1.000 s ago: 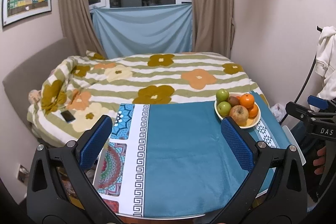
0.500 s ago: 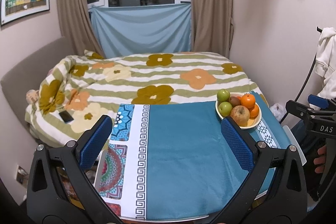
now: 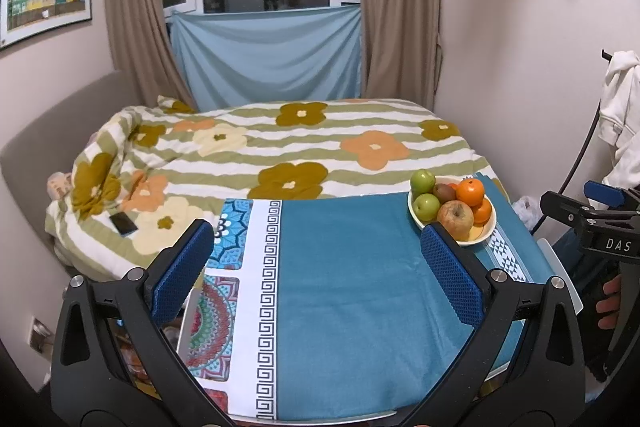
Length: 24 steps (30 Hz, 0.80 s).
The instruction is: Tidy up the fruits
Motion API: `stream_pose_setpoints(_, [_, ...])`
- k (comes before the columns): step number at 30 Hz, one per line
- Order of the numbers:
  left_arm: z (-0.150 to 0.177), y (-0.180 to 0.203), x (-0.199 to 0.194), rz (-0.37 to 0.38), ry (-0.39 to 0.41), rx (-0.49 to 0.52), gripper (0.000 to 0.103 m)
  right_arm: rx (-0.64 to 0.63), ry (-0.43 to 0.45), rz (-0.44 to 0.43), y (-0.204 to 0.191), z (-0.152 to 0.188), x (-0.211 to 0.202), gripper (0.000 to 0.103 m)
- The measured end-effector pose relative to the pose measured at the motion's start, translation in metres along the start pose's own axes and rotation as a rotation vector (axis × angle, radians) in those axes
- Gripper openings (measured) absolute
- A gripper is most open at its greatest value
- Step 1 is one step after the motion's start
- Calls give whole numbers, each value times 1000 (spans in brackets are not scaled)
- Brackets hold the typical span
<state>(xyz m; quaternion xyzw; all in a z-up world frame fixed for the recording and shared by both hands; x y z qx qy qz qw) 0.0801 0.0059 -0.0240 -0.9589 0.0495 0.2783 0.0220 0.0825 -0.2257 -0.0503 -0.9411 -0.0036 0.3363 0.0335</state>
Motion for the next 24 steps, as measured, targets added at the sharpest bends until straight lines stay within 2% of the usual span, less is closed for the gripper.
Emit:
stream_pose_setpoints(13, [2,1,-3,10,12,-23,103,-1,1,2,0,-1,0,103])
stream_pose_setpoints(24, [6,2,3,-34,16,-19,103,-2,-6,1,1,2,3,103])
Point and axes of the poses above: each gripper's, at about its wrist camera, not at the fingertips, and x roughly the way its jaws point, y to its right, z to its underside, the point moved 3 cm from there along x, roughly the way its jaws point
